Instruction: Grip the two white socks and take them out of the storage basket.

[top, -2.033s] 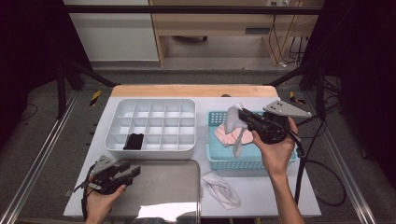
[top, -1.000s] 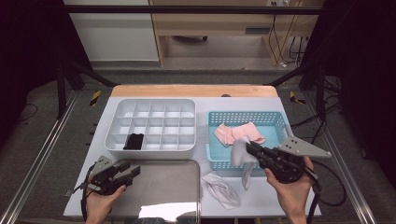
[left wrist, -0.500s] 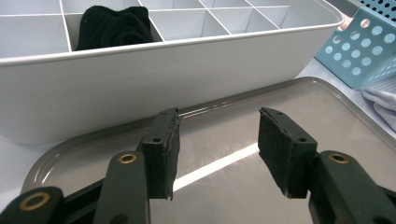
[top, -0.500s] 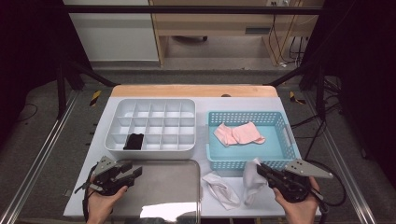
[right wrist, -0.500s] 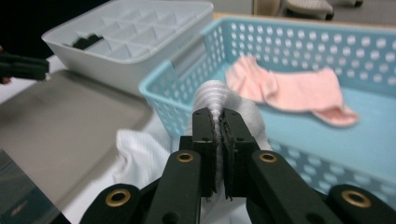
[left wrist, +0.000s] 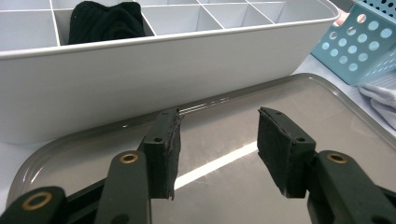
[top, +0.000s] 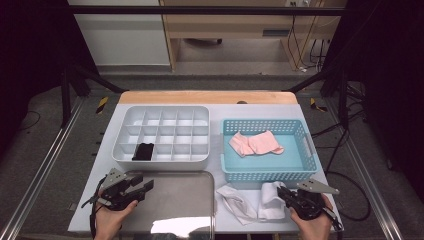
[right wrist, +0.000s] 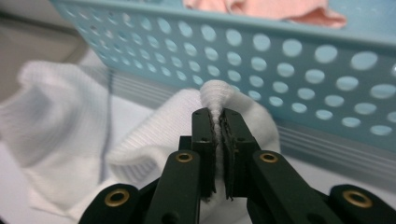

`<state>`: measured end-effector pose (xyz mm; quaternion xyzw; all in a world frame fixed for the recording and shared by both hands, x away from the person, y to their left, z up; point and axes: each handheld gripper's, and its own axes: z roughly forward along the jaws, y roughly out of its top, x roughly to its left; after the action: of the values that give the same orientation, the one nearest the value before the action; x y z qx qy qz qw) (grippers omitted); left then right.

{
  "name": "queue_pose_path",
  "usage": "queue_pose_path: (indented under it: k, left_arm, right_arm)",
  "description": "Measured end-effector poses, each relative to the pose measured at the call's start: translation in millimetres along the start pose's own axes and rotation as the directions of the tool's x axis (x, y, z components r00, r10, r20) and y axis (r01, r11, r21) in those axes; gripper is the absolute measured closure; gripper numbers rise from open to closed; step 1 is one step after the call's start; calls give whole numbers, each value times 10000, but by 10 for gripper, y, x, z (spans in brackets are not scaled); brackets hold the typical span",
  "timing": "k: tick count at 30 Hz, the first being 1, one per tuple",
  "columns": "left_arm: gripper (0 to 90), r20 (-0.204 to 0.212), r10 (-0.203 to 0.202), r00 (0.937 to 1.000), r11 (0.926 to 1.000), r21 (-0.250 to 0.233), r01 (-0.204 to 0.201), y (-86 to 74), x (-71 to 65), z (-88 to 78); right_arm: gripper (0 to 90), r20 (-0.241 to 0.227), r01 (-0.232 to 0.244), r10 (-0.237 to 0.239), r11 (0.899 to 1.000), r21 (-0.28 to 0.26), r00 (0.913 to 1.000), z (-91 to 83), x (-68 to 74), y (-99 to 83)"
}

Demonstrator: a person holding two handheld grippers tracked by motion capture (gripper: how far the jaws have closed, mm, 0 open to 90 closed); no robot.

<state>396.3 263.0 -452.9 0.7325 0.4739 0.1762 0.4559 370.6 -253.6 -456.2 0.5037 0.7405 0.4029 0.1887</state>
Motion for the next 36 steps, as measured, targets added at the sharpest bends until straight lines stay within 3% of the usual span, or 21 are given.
queue_pose_path:
  k: [8,12,14,17,22,30,36]
  left_arm:
    - [499,158,134,9998,9999,50,-135,-12,-52,20]
    - [499,218,129,9997,9999,70,-131,-6,-66,17]
    - [499,242,97,9997,9999,75,-99,-4,-73,18]
    - [499,277,72,9996,9999,112,-75,0,-88,26]
    - [495,352,9,9994,9999,117,-14,6,-108,23]
    - [488,355,-9,9994,10000,80,7,12,-125,17]
    - [488,302,-104,9995,9999,-47,105,19,-98,-8]
  right_arm:
    - [780,293,16,-25,9995,306,9996,139,-51,-71]
    - [702,335,76,-72,9999,-126,9994,79,-34,-26]
    - [685,379,107,-84,9982,-595,9992,9,-15,24]
    - [682,124,150,-136,9930,-1174,9998,-88,58,123]
    - [683,-390,412,-474,9882,-1478,9981,-116,228,256]
    - [669,-1534,759,-903,9923,-977,9840,84,594,381]
    - [668,-2262,1121,-1223,9920,-575,9664,262,815,442]
